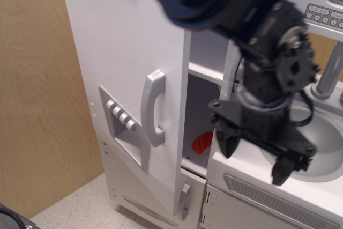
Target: Open fridge
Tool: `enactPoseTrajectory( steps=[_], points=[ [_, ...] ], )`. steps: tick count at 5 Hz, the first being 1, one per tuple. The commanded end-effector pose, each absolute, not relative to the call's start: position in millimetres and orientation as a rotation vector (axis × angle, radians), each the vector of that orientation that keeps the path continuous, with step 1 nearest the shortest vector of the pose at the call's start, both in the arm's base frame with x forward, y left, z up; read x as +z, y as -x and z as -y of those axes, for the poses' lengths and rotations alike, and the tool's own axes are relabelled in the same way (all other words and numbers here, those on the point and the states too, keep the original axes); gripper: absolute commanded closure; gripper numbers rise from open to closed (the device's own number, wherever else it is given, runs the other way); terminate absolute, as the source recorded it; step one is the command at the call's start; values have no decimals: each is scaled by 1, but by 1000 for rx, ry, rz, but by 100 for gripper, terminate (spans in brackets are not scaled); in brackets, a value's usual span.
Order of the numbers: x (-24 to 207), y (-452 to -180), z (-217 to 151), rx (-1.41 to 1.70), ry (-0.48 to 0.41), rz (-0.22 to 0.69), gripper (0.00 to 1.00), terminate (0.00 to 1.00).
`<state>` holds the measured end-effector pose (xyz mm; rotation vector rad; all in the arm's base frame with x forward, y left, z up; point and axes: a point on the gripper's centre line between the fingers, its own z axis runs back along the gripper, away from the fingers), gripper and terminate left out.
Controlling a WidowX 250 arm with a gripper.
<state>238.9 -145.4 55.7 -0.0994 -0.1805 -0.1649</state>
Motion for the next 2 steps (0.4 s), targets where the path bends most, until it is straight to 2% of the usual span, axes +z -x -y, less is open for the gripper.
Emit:
enactPoseTrajectory(
  steps=[1, 2],
  points=[
    [78, -285, 122, -82, 81, 276, 0, 0],
    [81, -296, 95, -22, 47, 292, 0, 0]
  ],
)
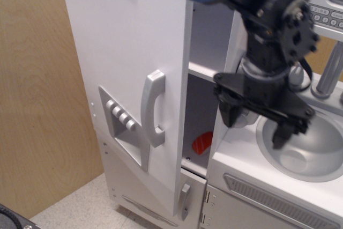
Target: Open fridge
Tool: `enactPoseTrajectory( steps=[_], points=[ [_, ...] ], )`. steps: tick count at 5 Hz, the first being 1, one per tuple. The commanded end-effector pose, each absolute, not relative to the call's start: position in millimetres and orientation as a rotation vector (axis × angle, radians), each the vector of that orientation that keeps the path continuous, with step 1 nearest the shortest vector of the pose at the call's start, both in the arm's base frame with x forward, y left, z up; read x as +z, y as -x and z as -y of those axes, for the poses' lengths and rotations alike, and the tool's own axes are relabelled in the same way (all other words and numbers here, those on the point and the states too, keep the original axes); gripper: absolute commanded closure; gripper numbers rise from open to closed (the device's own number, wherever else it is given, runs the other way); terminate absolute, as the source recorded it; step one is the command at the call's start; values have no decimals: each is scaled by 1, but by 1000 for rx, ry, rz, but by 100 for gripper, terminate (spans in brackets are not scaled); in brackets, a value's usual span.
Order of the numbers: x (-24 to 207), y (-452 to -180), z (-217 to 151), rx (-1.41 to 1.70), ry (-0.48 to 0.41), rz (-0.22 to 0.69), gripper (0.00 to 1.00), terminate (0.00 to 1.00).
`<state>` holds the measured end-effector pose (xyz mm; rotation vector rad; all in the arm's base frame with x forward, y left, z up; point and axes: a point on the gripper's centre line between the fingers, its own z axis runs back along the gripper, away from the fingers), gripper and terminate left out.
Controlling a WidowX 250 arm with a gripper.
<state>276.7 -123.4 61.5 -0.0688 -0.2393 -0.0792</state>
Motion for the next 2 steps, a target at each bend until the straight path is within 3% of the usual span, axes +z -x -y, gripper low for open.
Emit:
enactPoseTrajectory(
  steps=[1, 2],
  points=[
    [82, -293, 79, -16, 26, 282, 0, 0],
    [79, -267, 73, -68, 20, 264, 0, 0]
  ],
)
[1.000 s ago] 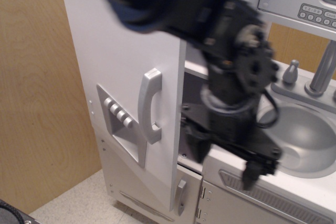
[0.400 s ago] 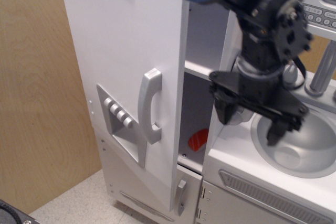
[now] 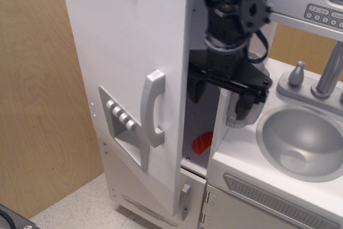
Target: Open fridge
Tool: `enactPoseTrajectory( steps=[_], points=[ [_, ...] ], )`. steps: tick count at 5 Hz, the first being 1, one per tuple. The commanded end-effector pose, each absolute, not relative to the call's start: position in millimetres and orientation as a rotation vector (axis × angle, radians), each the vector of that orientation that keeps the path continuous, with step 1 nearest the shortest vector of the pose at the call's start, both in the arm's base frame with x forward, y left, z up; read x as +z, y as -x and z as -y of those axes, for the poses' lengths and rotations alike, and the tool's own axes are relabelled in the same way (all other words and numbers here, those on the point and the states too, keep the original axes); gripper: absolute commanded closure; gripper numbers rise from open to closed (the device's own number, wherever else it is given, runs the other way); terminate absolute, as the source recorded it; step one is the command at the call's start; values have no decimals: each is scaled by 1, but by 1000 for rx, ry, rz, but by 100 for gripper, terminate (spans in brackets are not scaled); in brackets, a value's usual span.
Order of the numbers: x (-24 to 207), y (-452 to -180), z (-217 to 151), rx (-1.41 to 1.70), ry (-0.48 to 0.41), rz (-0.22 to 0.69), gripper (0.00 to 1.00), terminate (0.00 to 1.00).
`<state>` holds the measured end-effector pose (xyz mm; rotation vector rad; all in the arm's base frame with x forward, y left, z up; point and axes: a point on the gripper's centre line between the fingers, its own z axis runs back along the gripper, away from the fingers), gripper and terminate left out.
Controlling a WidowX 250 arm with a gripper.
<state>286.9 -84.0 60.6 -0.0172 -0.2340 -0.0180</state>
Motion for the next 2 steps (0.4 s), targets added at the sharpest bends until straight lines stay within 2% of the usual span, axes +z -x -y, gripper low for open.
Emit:
enactPoseTrajectory(
  steps=[1, 2],
  points=[
    [76, -239, 72, -127, 22, 245, 0, 0],
    [75, -205, 62, -170, 27, 218, 0, 0]
  ],
)
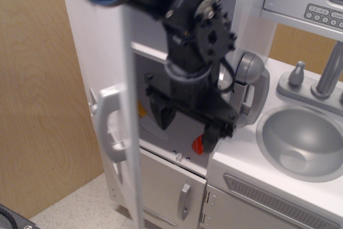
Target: Open fridge
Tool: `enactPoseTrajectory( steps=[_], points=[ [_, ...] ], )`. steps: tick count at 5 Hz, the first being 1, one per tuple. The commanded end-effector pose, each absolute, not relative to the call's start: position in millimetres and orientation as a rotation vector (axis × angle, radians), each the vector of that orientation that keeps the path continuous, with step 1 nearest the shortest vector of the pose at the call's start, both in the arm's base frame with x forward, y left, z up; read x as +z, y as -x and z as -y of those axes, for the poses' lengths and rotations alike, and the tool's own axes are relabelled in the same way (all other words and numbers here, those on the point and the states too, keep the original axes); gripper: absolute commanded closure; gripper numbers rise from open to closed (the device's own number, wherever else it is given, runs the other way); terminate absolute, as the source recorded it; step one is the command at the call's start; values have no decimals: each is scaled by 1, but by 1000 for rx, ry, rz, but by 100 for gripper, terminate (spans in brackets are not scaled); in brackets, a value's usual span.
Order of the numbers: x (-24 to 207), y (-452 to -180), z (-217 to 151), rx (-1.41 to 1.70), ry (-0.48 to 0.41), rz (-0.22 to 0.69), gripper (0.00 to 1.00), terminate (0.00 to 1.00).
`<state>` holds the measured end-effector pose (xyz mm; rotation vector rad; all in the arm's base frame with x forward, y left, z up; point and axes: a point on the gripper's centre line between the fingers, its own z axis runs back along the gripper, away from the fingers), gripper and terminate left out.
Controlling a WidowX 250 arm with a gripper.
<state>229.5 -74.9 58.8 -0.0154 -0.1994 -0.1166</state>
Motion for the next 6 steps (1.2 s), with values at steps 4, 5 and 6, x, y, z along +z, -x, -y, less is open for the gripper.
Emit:
enactPoseTrajectory(
  steps=[4, 5, 6],
  points=[
    [83, -175, -32, -7, -74, 247, 0, 0],
    [95, -188, -49, 76, -87, 293, 0, 0],
    [93, -210, -64, 144, -133, 307, 0, 0]
  ],
)
